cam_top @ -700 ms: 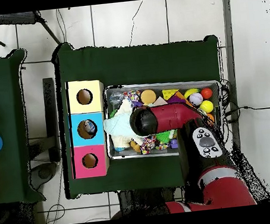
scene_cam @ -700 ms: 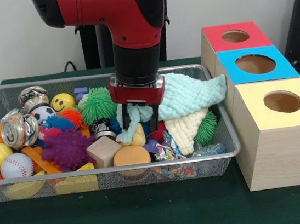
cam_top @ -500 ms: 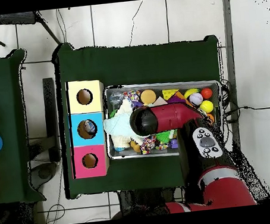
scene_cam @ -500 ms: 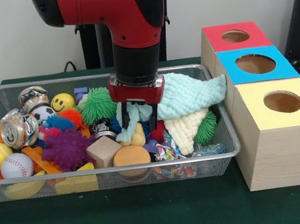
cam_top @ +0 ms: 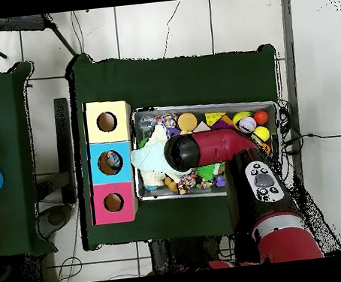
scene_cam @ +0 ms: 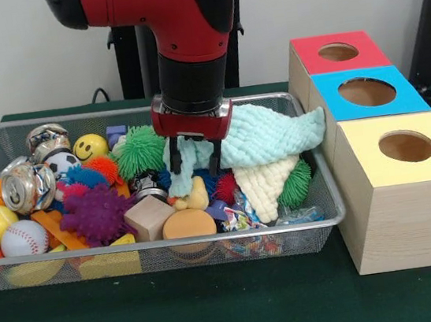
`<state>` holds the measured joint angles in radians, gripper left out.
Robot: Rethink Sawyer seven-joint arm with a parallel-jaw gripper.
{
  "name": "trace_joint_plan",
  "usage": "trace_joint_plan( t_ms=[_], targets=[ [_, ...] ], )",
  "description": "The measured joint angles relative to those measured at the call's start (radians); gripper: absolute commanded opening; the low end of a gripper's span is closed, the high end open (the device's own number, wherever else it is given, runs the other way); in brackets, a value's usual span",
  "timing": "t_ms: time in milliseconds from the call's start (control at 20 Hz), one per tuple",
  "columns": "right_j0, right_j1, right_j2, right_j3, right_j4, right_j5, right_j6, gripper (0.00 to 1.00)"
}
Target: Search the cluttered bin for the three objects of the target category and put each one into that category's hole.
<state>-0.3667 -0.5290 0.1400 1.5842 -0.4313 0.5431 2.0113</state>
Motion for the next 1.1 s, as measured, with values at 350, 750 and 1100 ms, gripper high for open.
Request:
trace_joint_plan(
  t_ms=[350,750,1100],
  targets=[
    [0.000,-0.033,0.000,0.000,0.006,0.057,0.000,1.00],
    [0.000,-0.053,0.000,0.000,0.011,0.081,0.000,1.00],
    [0.014,-0.049,0.000,-0.002,0.011,0.081,0.000,1.00]
  ],
)
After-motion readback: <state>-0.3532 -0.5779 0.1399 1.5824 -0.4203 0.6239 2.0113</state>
